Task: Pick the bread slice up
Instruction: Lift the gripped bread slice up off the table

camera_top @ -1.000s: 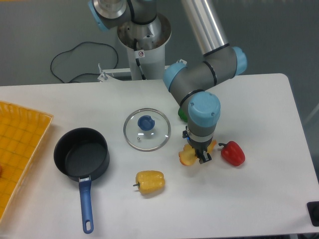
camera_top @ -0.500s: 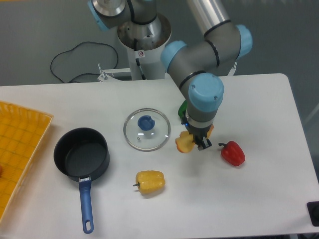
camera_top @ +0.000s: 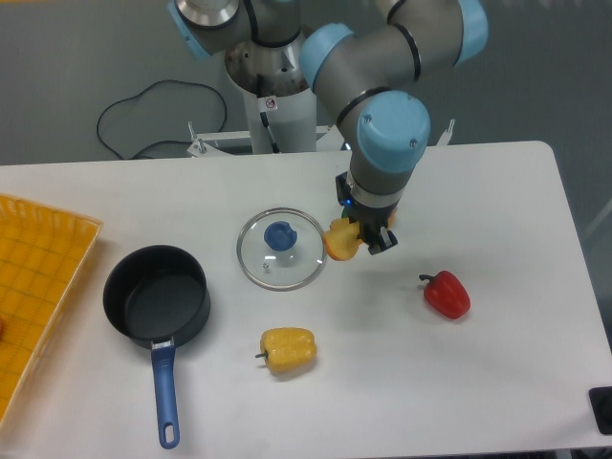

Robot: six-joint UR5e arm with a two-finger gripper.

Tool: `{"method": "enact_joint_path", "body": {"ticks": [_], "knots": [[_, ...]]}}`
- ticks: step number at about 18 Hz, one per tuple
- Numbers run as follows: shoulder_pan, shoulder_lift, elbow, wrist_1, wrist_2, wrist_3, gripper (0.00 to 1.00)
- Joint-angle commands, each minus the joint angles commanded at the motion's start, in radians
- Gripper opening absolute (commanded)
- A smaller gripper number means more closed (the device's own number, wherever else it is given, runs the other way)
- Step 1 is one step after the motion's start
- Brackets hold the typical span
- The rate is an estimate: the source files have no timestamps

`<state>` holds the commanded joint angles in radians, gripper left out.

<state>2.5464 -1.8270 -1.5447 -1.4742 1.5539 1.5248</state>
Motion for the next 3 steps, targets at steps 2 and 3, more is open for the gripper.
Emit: {"method": "enact_joint_path", "body": {"ticks": [2, 3], "knots": [[0.0, 0.0, -0.003, 0.002, 0.0, -0.002, 0.17], [-0.003, 0.0, -0.005, 0.003, -0.002, -0.005, 0.18]]}}
